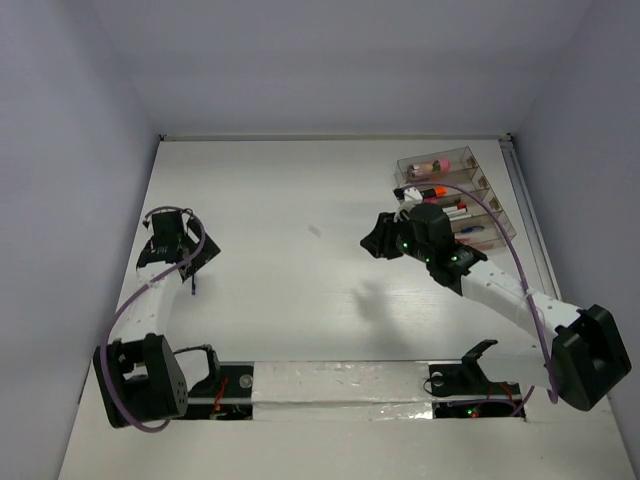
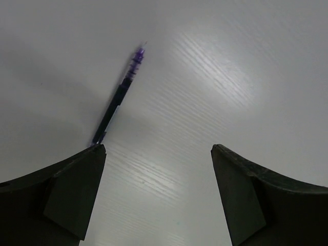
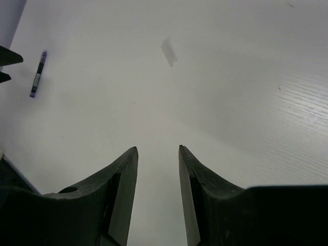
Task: Sort the stationery into containers
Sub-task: Pick up the pen from the corner of the board.
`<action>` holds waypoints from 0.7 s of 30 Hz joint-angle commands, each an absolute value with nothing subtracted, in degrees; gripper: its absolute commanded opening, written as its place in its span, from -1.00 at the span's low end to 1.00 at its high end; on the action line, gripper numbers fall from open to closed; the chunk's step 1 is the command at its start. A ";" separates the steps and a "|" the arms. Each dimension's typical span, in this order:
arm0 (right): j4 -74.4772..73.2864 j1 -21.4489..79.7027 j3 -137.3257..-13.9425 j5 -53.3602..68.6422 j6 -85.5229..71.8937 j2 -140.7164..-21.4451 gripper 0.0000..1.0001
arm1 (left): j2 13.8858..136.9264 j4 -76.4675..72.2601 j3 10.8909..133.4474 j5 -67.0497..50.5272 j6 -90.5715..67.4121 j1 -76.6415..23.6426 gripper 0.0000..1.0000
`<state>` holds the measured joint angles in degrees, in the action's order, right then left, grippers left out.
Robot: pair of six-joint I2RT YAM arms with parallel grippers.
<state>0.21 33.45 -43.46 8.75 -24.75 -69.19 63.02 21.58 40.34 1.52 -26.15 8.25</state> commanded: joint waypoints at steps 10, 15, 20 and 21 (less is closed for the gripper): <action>1.05 33.57 -40.08 10.46 -22.94 -62.06 -0.13 | 74.35 24.88 44.12 8.08 -29.27 10.63 0.54; 0.97 33.57 -39.90 10.37 -22.94 -60.73 -0.13 | 77.86 22.41 43.15 11.85 -28.22 11.16 0.47; 1.40 33.57 -39.73 10.20 -23.03 -60.99 -0.13 | 81.38 19.34 42.36 9.94 -25.23 11.69 0.02; 1.49 33.57 -39.73 10.20 -23.03 -61.26 -0.13 | 82.78 19.16 42.28 8.97 -24.44 11.69 -0.07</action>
